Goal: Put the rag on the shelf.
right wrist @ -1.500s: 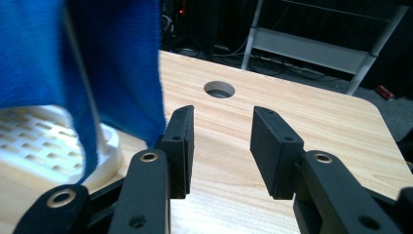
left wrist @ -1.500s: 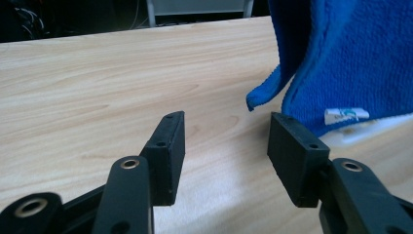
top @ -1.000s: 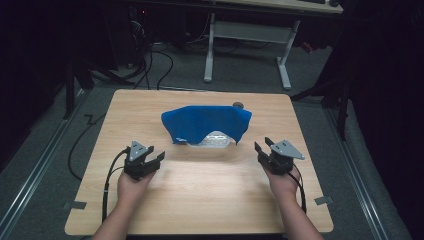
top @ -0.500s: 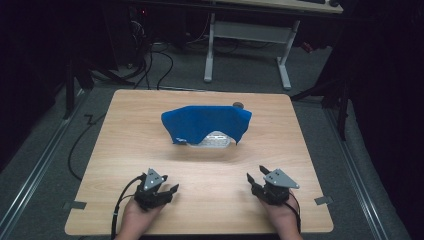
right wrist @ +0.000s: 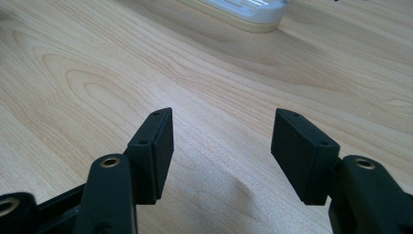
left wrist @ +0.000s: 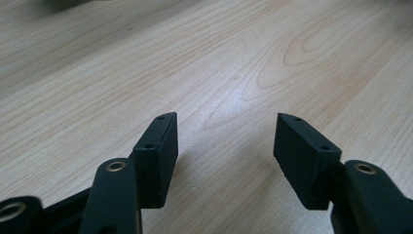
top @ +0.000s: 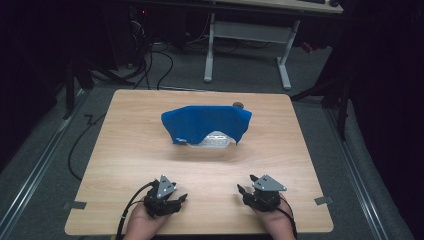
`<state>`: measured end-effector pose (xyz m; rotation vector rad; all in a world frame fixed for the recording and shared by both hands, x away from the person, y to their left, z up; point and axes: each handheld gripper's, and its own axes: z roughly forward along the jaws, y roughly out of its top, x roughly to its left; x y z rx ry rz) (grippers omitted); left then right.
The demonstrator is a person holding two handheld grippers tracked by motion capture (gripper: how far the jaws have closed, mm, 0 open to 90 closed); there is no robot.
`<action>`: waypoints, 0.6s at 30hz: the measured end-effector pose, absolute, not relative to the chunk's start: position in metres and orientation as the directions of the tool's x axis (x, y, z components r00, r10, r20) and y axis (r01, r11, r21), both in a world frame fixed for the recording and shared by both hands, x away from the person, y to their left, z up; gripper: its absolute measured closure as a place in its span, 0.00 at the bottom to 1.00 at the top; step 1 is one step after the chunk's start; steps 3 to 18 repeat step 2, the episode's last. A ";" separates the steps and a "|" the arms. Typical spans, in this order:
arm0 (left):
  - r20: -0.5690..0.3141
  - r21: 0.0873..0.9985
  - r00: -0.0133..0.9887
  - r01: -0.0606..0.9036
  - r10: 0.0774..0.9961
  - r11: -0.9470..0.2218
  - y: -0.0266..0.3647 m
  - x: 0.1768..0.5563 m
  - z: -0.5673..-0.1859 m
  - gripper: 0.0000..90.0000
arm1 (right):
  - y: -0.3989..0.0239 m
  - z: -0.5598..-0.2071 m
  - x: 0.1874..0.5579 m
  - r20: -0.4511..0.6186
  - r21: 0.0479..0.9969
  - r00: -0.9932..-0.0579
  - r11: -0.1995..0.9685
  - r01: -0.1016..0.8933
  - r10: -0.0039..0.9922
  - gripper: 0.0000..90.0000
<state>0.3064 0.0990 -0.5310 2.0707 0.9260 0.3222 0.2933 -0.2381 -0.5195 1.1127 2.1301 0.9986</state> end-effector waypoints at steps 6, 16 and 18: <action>-0.045 0.768 0.713 0.473 0.700 -0.432 0.105 0.311 -0.529 0.48 | -0.239 -0.520 0.294 -0.113 0.801 -0.517 0.386 0.459 0.849 0.46; -0.045 0.768 0.713 0.473 0.700 -0.432 0.105 0.311 -0.529 0.48 | -0.239 -0.520 0.294 -0.113 0.801 -0.517 0.386 0.459 0.849 0.46; -0.045 0.768 0.713 0.473 0.700 -0.432 0.105 0.311 -0.529 0.48 | -0.239 -0.520 0.294 -0.113 0.801 -0.517 0.386 0.459 0.849 0.46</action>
